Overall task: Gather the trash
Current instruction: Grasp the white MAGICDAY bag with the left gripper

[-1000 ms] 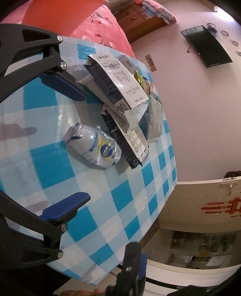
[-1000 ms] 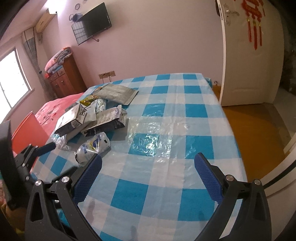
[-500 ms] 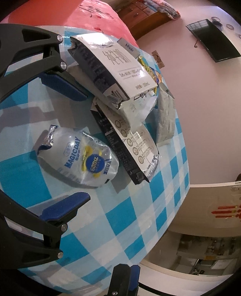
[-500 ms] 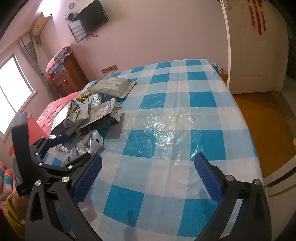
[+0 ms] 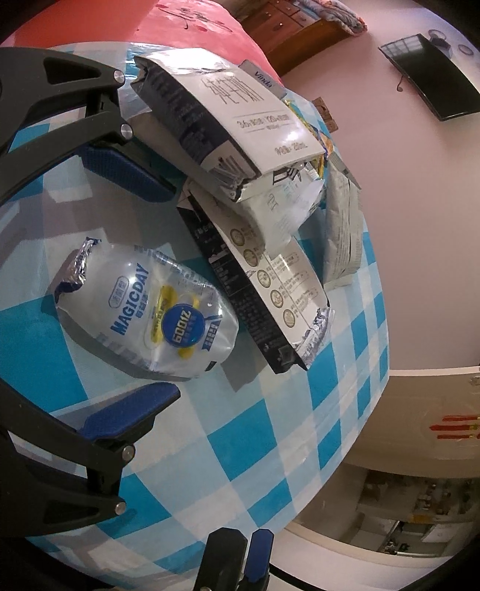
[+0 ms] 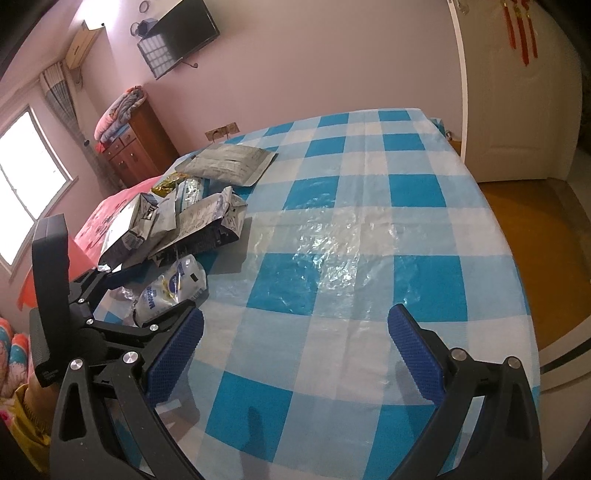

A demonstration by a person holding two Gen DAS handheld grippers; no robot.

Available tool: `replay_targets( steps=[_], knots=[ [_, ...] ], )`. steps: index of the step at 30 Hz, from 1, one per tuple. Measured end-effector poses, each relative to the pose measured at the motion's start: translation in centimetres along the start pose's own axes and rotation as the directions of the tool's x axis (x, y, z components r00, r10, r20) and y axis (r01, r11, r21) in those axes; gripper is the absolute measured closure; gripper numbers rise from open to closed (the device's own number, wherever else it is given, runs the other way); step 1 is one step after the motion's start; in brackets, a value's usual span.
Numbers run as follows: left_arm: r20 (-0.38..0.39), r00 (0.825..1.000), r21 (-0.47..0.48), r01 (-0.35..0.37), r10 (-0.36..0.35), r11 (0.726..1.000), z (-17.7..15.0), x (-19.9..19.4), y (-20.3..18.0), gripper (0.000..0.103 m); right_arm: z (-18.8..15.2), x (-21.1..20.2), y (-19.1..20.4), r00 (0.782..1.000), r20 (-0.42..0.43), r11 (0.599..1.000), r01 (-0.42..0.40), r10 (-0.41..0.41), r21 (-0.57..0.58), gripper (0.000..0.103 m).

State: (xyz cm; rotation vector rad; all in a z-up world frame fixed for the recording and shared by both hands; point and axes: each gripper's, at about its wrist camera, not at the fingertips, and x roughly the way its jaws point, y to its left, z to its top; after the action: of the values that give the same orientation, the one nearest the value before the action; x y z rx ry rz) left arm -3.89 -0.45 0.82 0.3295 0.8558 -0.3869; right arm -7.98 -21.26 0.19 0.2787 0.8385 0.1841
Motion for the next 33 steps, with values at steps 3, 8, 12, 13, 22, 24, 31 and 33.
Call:
replay_targets(
  steps=[3, 8, 12, 13, 22, 24, 31, 33],
  knots=[
    [-0.005, 1.0, -0.023, 0.022, -0.022, 1.0, 0.0, 0.1, -0.1, 0.023, 0.0, 0.2, 0.0, 1.0, -0.003, 1.0, 0.001, -0.001, -0.001, 0.004],
    [-0.015, 0.999, -0.073, 0.048, -0.049, 0.996, -0.3, -0.1, 0.0, 0.034, 0.0, 0.3, 0.0, 1.0, -0.005, 1.0, 0.0, 0.0, 0.002, 0.004],
    [-0.021, 0.999, -0.095, 0.042, -0.044, 0.995, -0.6, -0.4, -0.1, 0.039, 0.0, 0.5, 0.2, 1.0, -0.01, 1.0, -0.004, 0.004, 0.005, 0.004],
    [-0.02, 0.999, -0.106, 0.045, -0.047, 0.993, -0.7, -0.6, -0.1, 0.04, 0.0, 0.6, 0.3, 1.0, -0.01, 1.0, -0.004, 0.004, 0.004, 0.004],
    [-0.006, 0.996, -0.203, 0.082, -0.085, 0.976, -2.0, -2.0, 1.3, 0.04, 0.2, 0.7, 1.4, 1.0, -0.026, 1.0, -0.017, 0.016, -0.019, 0.004],
    [0.003, 0.996, -0.215, 0.083, -0.085, 0.973, -2.5, -2.7, 1.6, 0.04, 0.1, 0.6, 1.9, 1.0, -0.025, 0.999, -0.015, 0.015, -0.034, 0.004],
    [0.037, 0.998, -0.246, 0.054, -0.046, 0.968, -4.3, -5.4, 3.0, 0.04, 0.1, 1.1, 4.0, 0.996, -0.057, 0.996, -0.077, 0.074, -0.053, 0.004],
    [0.036, 0.999, -0.257, 0.039, -0.031, 0.966, -5.0, -6.1, 3.6, 0.04, 0.1, 1.3, 5.0, 0.993, -0.067, 0.992, -0.104, 0.099, -0.067, 0.004]
  ],
)
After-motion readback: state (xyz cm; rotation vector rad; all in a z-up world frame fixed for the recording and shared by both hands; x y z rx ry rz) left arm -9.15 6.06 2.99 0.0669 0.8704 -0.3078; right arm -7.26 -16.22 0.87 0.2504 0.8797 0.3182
